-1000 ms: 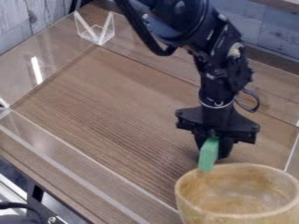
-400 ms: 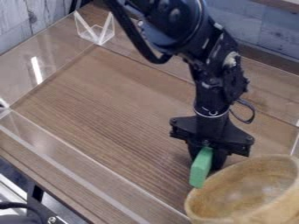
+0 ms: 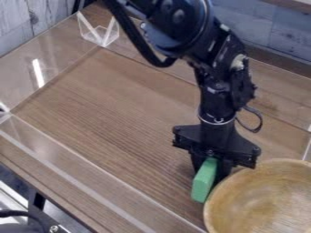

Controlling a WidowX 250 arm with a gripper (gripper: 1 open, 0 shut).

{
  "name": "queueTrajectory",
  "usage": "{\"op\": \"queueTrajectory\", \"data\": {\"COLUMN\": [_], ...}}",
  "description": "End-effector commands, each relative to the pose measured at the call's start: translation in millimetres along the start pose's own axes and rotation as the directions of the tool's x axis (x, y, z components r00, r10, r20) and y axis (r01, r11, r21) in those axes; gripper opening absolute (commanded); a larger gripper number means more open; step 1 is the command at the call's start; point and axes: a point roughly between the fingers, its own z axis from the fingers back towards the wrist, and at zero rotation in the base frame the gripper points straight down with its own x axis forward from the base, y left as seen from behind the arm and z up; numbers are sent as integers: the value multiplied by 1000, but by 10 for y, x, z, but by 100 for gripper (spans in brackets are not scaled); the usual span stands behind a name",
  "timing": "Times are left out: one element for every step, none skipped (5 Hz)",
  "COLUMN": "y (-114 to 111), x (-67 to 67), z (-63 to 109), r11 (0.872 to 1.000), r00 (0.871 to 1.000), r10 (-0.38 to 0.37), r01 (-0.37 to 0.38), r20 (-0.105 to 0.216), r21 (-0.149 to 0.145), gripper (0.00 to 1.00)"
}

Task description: Put green stick into wooden bowl

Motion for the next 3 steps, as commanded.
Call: {"op": "queueTrajectory", "data": {"y": [0, 24, 32], "x": [70, 65, 54], "z": [169, 223, 246], "r11": [1000, 1000, 999], "r00": [999, 999, 999], "r10": [-1, -5, -11], "r01": [2, 6, 12], "r20": [47, 46, 45], "r21": [-26, -30, -32], "gripper": [0, 0, 0]}}
